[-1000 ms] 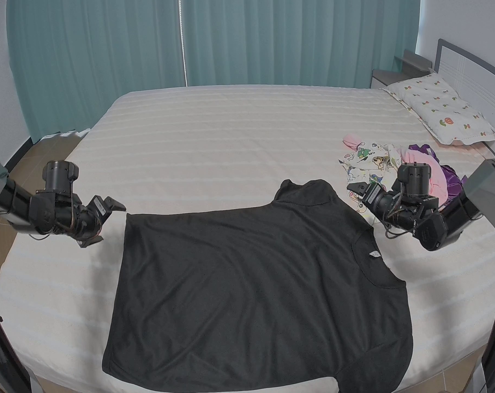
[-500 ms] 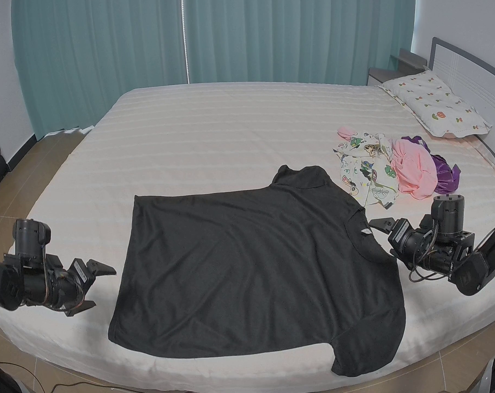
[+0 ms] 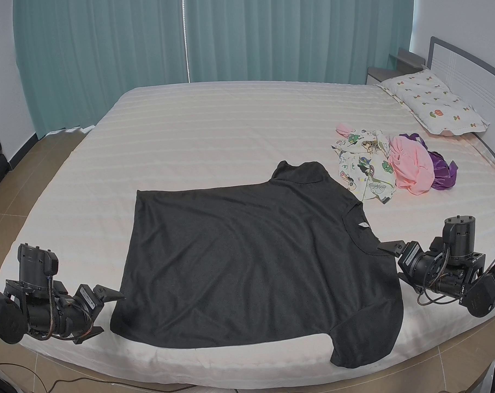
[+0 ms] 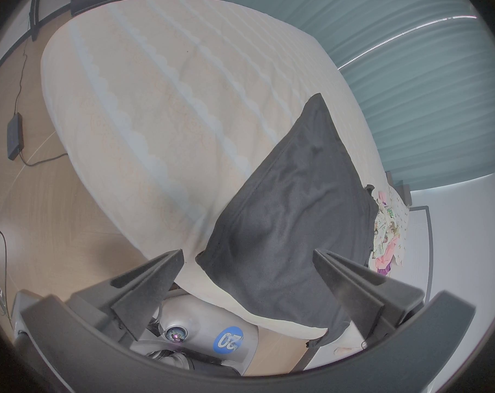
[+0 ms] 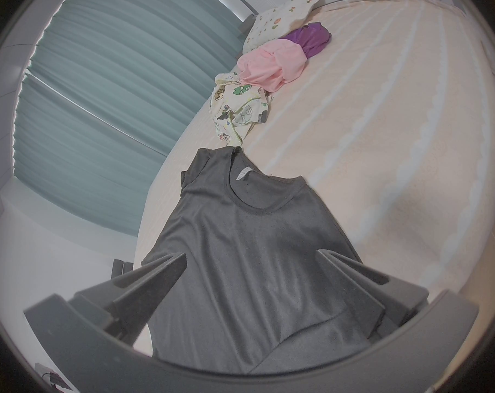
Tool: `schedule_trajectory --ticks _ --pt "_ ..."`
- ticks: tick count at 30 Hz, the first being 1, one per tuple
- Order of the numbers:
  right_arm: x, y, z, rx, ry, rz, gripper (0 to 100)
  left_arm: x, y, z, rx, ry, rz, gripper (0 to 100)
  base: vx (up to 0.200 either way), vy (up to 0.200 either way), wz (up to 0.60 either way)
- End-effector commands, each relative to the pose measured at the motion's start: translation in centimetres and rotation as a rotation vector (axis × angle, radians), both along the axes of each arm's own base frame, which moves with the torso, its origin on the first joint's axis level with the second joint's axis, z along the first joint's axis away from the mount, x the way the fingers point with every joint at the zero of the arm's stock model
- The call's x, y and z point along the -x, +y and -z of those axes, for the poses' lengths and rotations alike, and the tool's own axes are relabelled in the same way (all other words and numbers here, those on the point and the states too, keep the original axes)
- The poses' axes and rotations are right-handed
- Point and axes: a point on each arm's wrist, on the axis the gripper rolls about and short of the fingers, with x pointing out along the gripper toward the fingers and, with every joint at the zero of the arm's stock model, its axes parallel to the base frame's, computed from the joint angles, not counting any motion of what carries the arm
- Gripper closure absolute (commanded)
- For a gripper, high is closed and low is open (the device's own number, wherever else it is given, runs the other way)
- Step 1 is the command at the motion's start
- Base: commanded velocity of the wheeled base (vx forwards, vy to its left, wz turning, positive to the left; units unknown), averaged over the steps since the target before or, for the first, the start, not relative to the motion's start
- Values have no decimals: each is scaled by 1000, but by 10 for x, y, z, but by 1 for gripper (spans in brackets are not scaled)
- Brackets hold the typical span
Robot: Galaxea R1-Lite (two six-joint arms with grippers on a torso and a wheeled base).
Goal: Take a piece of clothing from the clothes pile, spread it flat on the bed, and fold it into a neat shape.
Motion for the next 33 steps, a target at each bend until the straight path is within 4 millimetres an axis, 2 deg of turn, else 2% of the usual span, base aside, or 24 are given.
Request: schedule_trajectory --ticks 1,11,21,33 --pt "9 -2 -3 -4 -1 -1 0 1 -6 4 0 23 23 0 0 0 0" --pt "15 -5 0 7 13 6 0 -3 -11 31 -30 39 17 0 0 0 0" --pt "18 -6 2 14 26 6 0 -3 -19 32 -51 35 15 0 0 0 0" --pt "25 -7 8 18 58 2 0 -14 -21 42 -67 66 4 0 0 0 0"
